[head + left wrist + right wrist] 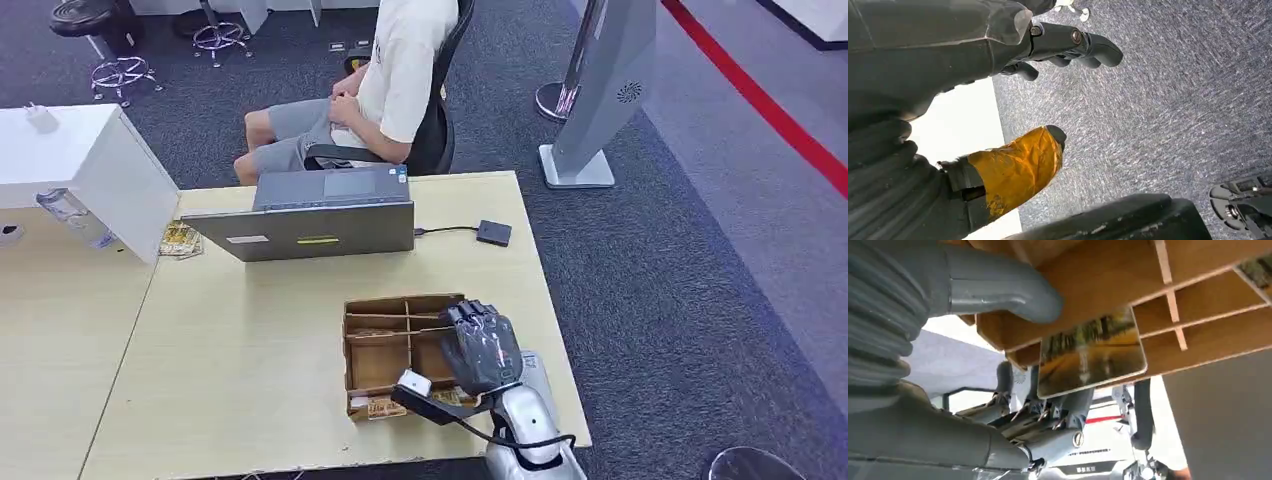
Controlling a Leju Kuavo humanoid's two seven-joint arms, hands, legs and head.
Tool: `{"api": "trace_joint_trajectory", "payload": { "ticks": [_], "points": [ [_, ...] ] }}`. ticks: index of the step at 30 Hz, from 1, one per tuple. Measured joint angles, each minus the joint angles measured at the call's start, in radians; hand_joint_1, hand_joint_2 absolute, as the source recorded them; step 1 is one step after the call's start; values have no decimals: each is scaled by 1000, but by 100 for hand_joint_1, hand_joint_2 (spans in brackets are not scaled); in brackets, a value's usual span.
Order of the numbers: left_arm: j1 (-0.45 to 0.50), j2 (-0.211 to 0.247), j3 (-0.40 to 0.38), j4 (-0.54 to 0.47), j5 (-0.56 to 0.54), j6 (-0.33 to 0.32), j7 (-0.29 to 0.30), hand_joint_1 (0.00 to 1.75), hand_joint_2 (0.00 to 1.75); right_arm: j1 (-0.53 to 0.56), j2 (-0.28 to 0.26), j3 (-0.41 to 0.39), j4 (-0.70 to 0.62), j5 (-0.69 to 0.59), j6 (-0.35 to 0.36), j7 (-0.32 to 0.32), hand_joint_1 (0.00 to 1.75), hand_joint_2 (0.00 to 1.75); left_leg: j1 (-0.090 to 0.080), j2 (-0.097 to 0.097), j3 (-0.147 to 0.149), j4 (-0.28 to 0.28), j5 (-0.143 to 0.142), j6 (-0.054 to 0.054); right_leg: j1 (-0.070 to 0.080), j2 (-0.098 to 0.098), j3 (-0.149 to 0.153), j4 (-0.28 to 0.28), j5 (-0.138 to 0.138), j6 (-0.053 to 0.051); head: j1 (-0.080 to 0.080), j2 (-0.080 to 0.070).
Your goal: Pass the card to the sensor for recognition and then transmit it.
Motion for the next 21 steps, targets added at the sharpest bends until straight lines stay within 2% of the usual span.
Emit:
{"api": "trace_joint_trajectory", "payload": {
  "ticks": [4,5,7,21],
  "points": [
    [0,1,-5,0,0,-1,1,0,175,-8,-3,0,6,0,-2,0,105,175,0,0,0,0,0,0,0,0,0,0,0,0,0,0],
    [0,1,-5,0,0,-1,1,0,175,-8,-3,0,8,0,-2,0,145,175,0,0,0,0,0,0,0,0,0,0,0,0,0,0],
    [0,1,-5,0,0,-1,1,0,175,-9,-5,0,10,0,-3,0,175,175,0,0,0,0,0,0,0,0,0,0,0,0,0,0],
    [0,3,-6,0,-3,-2,1,0,175,-24,-7,-1,20,-5,-5,2,175,175,0,0,1,0,0,0,0,0,1,0,0,0,0,0]
  ]
}}
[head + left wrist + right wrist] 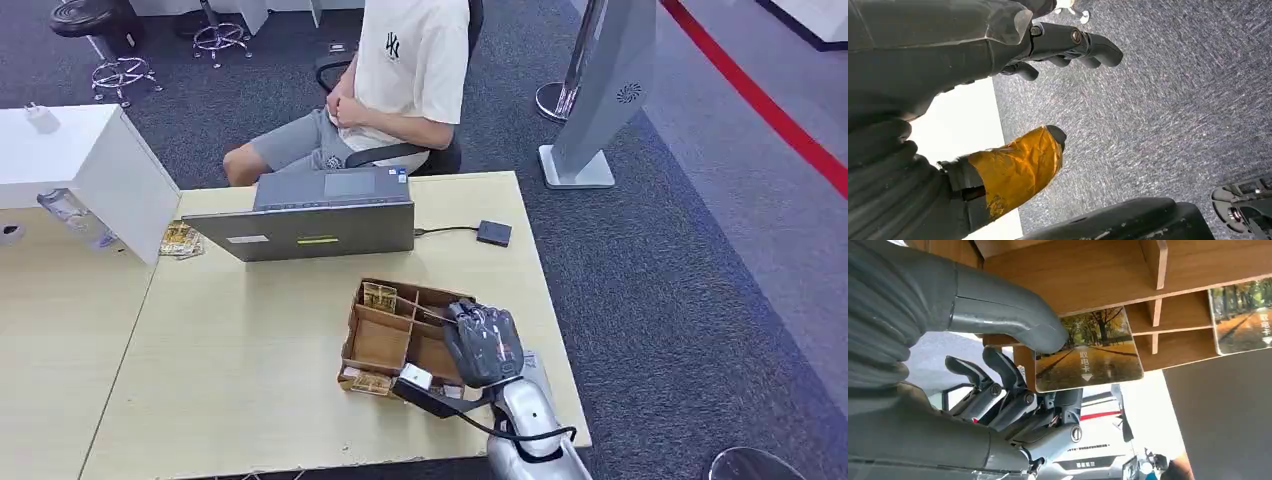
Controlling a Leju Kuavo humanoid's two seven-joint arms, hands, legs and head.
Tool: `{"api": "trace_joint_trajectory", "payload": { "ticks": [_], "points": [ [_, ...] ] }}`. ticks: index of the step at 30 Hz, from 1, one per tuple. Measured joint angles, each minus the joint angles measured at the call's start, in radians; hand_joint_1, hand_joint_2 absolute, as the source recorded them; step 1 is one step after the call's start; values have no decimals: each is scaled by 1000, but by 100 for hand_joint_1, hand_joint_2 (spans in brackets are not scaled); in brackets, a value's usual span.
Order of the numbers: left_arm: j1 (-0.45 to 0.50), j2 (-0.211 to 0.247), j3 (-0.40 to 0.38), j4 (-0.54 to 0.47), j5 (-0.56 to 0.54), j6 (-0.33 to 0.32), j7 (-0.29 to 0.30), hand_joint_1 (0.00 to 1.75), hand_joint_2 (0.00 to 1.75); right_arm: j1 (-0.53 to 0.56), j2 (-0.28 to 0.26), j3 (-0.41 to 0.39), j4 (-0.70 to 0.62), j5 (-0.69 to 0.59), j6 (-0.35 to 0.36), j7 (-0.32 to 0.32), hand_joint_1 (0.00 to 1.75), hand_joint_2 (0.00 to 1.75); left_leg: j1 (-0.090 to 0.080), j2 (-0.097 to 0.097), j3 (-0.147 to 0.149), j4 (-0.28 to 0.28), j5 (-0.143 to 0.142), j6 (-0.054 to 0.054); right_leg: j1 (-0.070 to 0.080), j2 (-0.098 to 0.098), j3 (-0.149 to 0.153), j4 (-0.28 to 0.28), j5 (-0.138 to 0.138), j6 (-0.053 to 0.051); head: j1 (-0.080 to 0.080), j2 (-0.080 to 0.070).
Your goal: Pass the card to the sensor for recognition and then transmit it.
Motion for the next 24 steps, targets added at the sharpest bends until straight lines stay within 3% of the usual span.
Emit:
{"api": "trace_joint_trajectory", "payload": {
  "ticks": [13,14,15,18,20,24],
  "points": [
    [0,0,-1,0,5,1,0,0,175,-1,0,-13,3,-57,0,-37,175,175,0,0,0,0,0,0,0,0,0,0,0,0,0,0],
    [1,0,-1,0,11,3,-5,0,175,-2,0,-22,8,-134,0,-86,175,175,0,0,0,0,0,0,0,0,0,0,0,0,0,0],
    [1,0,-1,0,22,6,-16,0,175,-4,0,-26,13,-312,6,-129,175,175,0,0,-1,0,0,0,0,0,0,0,0,0,0,0],
    [4,-1,-1,0,39,14,-32,0,175,-5,-7,14,-23,-600,68,-125,175,175,0,0,-1,0,0,0,0,0,0,0,0,0,0,0],
    [6,-2,-1,0,45,16,-37,0,175,-1,-15,24,-68,-742,112,-132,175,175,0,0,-2,0,0,0,0,0,-1,0,0,0,0,0],
    [9,-2,-1,0,48,21,-42,0,175,2,-25,36,-160,-904,164,-166,175,175,0,0,-2,0,0,0,0,0,-1,0,0,0,0,0]
  ]
}}
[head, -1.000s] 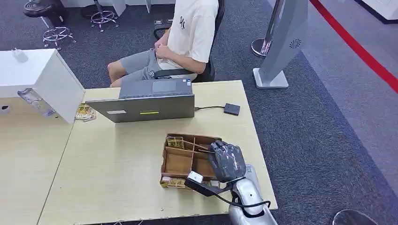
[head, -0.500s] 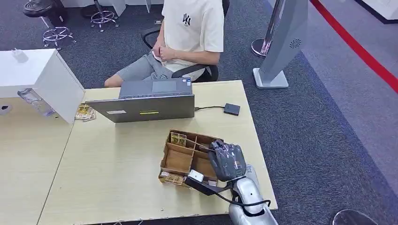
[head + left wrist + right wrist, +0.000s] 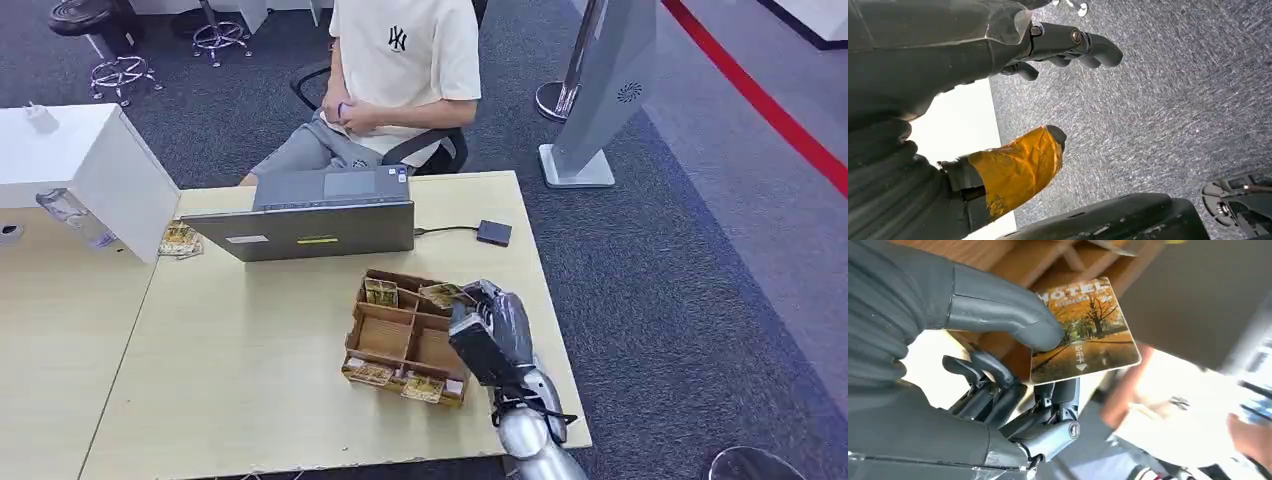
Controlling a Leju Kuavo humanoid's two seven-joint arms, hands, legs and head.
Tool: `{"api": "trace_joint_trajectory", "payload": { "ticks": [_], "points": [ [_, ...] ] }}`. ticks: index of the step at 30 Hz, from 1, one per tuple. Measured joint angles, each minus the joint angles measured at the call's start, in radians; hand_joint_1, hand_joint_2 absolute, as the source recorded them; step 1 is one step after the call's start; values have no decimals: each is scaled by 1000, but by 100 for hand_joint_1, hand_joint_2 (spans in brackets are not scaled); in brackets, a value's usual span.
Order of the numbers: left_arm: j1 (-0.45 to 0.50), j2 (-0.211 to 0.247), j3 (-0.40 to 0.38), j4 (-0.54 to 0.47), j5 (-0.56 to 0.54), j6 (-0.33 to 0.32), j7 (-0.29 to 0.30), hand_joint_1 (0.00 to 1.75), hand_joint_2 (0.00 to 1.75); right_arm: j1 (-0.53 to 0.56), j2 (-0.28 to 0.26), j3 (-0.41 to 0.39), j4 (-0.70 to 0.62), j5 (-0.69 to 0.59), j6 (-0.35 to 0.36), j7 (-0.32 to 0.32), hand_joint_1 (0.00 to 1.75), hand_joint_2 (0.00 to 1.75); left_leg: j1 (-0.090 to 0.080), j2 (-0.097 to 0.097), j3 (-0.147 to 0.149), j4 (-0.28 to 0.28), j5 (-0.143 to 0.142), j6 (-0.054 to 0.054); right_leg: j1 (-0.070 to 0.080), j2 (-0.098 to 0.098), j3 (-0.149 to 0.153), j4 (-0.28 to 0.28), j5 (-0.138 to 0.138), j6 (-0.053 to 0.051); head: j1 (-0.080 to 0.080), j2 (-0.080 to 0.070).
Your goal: Pass the card to the sensor for recognition and then transmit it.
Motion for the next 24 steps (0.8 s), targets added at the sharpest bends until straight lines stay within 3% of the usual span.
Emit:
{"api": "trace_joint_trajectory", "payload": {
  "ticks": [7,24],
  "points": [
    [0,-1,0,0,5,3,-8,0,175,19,-10,8,-142,-138,72,-26,175,175,0,0,0,0,0,0,0,0,0,0,0,0,0,0],
    [0,-1,0,0,12,3,-11,0,175,27,-19,27,-207,-188,111,-40,175,175,0,0,0,0,0,0,0,0,0,0,0,0,0,0]
  ]
}}
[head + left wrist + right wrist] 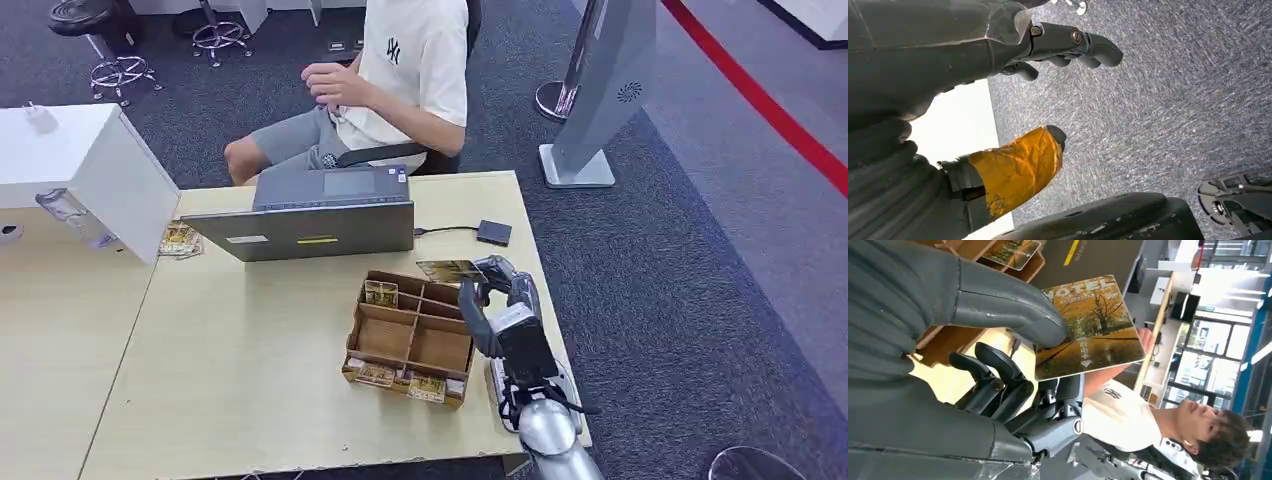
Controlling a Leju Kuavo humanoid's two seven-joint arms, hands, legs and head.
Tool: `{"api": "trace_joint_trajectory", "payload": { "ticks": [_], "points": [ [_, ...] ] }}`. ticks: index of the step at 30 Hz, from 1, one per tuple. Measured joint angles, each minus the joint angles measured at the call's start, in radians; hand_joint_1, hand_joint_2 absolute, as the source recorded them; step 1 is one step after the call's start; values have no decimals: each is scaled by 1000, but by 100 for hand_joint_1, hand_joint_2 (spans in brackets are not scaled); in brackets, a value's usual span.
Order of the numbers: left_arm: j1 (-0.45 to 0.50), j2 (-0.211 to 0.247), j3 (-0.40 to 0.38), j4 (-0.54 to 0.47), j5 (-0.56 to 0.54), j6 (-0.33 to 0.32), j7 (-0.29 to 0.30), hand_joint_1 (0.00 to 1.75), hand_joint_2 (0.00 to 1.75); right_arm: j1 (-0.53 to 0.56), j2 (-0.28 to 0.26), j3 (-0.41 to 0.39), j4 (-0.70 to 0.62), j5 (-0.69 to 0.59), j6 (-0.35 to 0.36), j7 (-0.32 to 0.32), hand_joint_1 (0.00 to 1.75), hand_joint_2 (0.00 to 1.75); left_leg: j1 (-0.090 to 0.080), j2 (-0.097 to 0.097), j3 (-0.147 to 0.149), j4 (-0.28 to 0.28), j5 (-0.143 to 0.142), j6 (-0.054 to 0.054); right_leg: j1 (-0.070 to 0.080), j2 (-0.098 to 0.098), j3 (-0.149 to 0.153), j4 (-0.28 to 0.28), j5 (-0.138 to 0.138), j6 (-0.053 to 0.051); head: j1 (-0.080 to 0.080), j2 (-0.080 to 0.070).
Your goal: Pass the card to the sensor for recognition and then transmit it.
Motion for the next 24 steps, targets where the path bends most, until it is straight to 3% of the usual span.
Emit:
{"api": "trace_joint_trajectory", "payload": {
  "ticks": [3,8,12,18,24],
  "points": [
    [0,0,0,0,-12,0,2,0,175,-2,0,17,-13,64,-37,-15,175,175,0,0,0,0,0,0,0,0,0,0,0,0,0,0],
    [-3,0,0,0,-49,-10,15,0,175,-38,0,72,-29,245,-160,-6,175,175,0,0,0,0,0,0,0,0,0,0,0,0,0,0],
    [-8,0,0,0,-94,-27,33,0,175,-90,9,112,-30,495,-255,18,175,175,0,0,0,0,1,0,0,0,0,0,0,0,0,0],
    [-21,0,0,0,-149,-55,55,0,175,-173,82,85,-23,822,-263,-19,175,175,0,0,0,0,1,0,0,0,0,1,0,0,0,0],
    [-30,-3,0,0,-193,-83,74,0,175,-248,147,26,27,1009,-264,-5,175,175,1,0,0,0,1,0,0,0,0,1,0,0,0,0]
  ]
}}
